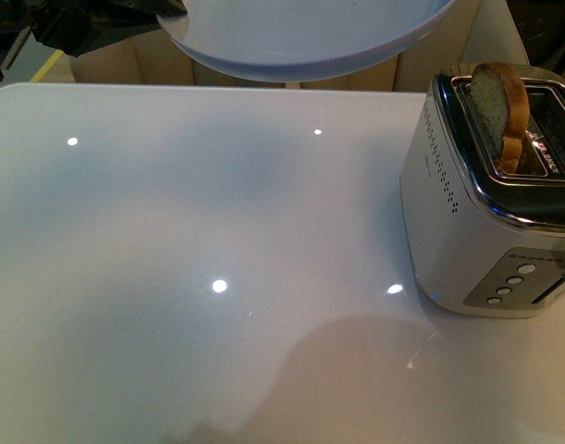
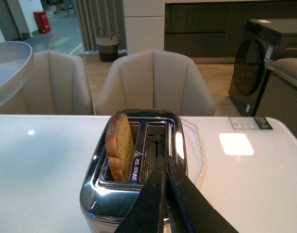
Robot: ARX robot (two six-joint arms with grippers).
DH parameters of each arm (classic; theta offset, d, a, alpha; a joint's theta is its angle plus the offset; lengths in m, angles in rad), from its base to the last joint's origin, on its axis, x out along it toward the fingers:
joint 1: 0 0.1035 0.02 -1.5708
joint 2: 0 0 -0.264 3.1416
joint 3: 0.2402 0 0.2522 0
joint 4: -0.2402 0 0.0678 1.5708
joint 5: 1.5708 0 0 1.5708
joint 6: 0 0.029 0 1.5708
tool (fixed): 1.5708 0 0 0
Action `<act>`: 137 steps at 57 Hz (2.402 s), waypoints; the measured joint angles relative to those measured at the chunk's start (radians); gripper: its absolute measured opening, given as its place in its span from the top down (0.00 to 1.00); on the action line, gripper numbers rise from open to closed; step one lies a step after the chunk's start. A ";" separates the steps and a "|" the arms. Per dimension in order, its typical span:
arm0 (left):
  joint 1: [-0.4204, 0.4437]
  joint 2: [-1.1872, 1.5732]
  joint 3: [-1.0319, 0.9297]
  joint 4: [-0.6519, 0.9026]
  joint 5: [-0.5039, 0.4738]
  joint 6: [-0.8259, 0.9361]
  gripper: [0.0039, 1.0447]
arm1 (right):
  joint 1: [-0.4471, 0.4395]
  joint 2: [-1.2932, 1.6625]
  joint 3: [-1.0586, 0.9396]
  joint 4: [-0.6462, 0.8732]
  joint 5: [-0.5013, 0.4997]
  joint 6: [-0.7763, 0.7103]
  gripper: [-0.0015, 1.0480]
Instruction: Left arm holds plate, right arm toasts bread
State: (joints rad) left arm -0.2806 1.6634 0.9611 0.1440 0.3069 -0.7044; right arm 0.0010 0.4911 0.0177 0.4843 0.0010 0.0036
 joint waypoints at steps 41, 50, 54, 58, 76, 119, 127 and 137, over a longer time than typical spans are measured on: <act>0.000 -0.001 0.000 0.000 0.000 0.000 0.97 | 0.000 -0.269 0.000 -0.260 0.000 0.000 0.98; 0.000 -0.001 0.000 0.000 0.000 0.000 0.97 | 0.000 -0.312 0.000 -0.304 0.000 0.000 0.98; 0.000 -0.001 0.000 0.000 0.000 0.000 0.97 | 0.000 -0.406 0.000 -0.432 -0.002 0.000 0.98; 0.000 -0.001 0.000 0.000 -0.001 0.000 0.97 | 0.000 -0.467 0.000 -0.475 0.000 0.000 0.98; 0.000 -0.002 0.000 0.000 0.000 0.000 0.97 | 0.000 -0.484 0.000 -0.483 0.000 0.000 0.91; 0.015 -0.007 -0.029 0.228 0.235 -0.174 0.97 | 0.000 -0.486 0.000 -0.483 0.000 0.000 0.09; 0.033 -0.007 -0.029 0.215 0.251 -0.198 0.97 | 0.000 -0.486 0.000 -0.483 0.001 0.000 0.09; 0.109 -0.012 -0.029 0.166 0.290 -0.176 0.97 | 0.000 -0.486 0.000 -0.483 0.000 0.000 0.09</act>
State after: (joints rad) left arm -0.1711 1.6516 0.9318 0.3096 0.5968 -0.8803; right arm 0.0010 0.0055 0.0177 0.0017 0.0013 0.0032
